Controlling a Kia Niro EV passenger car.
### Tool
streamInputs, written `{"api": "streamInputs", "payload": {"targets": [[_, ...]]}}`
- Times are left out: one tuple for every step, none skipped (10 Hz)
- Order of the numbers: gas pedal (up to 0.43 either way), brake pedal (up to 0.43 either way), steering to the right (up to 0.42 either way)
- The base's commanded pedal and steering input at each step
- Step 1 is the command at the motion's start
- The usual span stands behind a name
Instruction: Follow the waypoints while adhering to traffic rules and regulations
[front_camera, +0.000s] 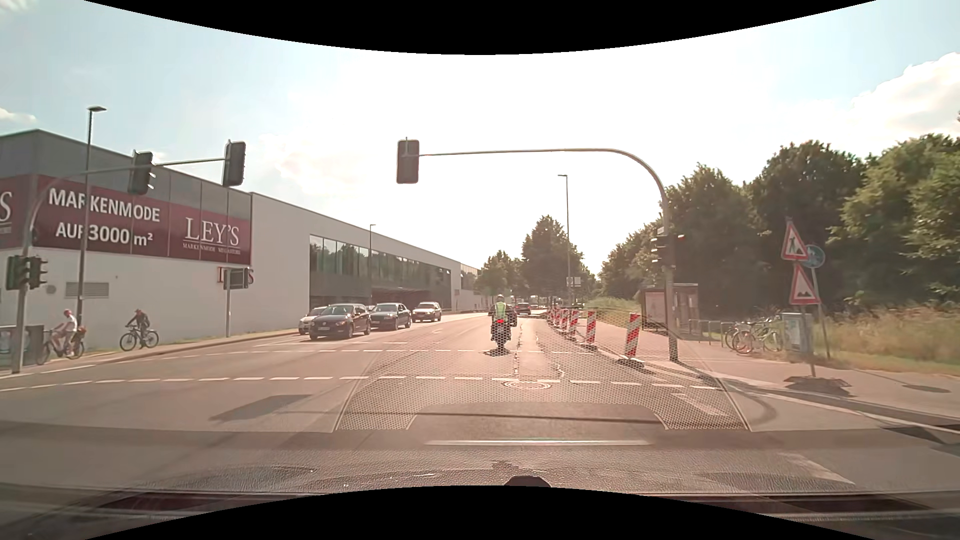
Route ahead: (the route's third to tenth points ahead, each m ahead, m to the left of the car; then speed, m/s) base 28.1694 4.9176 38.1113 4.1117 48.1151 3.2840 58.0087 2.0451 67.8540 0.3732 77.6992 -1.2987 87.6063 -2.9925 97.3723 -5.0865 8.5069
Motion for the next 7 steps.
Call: {"api": "streamInputs", "payload": {"targets": [[0.169, 0.000, 0.009], [0.169, 0.000, 0.009], [0.169, 0.000, 0.009], [0.169, 0.000, 0.008], [0.169, 0.000, 0.008], [0.169, 0.000, 0.008], [0.169, 0.000, 0.008]]}}
